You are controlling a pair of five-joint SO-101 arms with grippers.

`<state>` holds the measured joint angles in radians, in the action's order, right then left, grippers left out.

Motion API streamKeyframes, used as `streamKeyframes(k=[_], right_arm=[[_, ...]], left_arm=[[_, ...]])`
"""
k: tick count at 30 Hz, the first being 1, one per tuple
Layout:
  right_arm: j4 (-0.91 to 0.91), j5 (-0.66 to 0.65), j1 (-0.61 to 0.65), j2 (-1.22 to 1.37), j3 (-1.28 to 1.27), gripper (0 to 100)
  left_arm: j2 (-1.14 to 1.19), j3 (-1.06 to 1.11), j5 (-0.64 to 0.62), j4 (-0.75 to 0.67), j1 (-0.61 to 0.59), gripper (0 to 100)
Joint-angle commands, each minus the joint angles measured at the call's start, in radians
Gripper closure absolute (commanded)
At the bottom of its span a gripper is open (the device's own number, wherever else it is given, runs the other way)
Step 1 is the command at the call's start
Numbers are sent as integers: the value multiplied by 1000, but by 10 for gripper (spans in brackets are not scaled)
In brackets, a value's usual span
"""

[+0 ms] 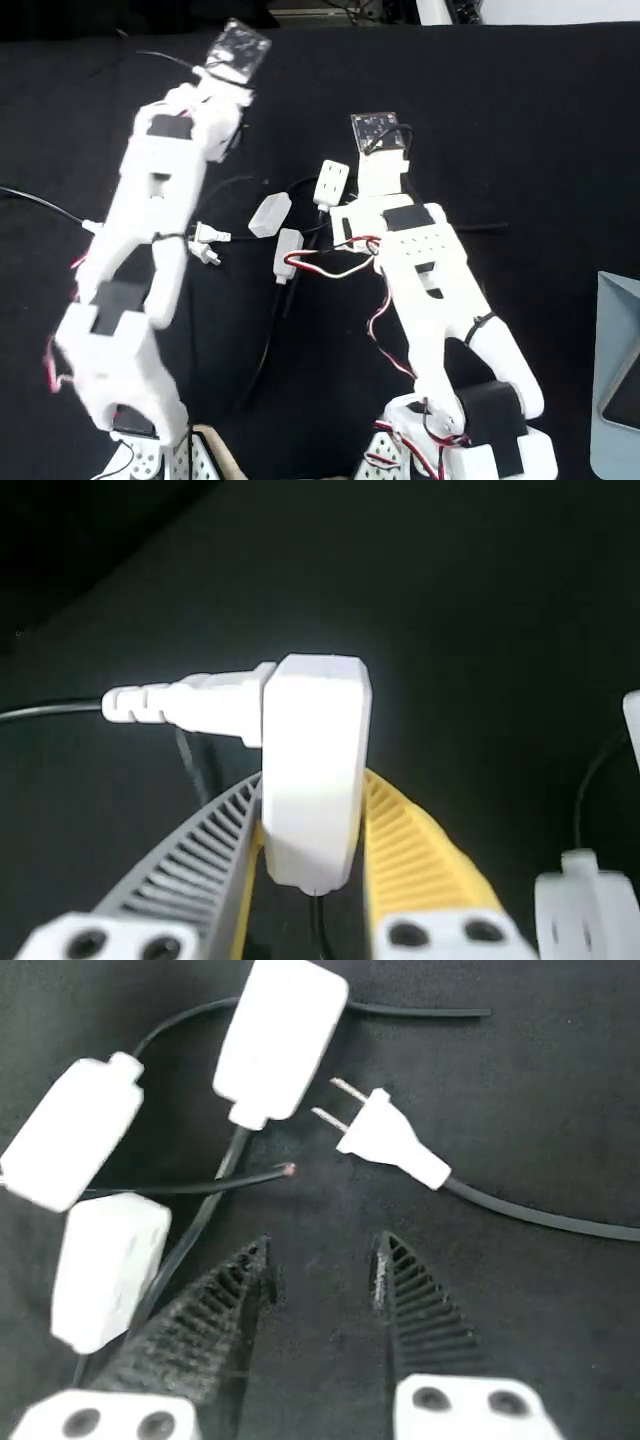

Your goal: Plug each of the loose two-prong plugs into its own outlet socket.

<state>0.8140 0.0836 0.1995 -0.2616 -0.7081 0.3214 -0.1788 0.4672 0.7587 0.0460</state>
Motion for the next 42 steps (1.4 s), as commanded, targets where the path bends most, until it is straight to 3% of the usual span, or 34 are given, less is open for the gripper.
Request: streamKeyframes(k=[1, 4, 6, 20, 37, 42], right_arm=[[-38, 12, -31, -36, 8, 838], [-46, 12, -29, -36, 5, 838], [-44, 12, -29, -36, 5, 838], [-43, 12, -29, -36, 5, 838], [-48, 14, -6, -35, -7, 837], [-41, 14, 34, -35, -21, 838]], left_arm=[[123, -216, 6, -20, 28, 897], [169, -271, -11, 40, 31, 747], [166, -306, -71, 104, 25, 715], [17, -509, -141, 635, -21, 716], [-245, -506, -206, 984, -5, 716], [-397, -407, -218, 1000, -4, 735]])
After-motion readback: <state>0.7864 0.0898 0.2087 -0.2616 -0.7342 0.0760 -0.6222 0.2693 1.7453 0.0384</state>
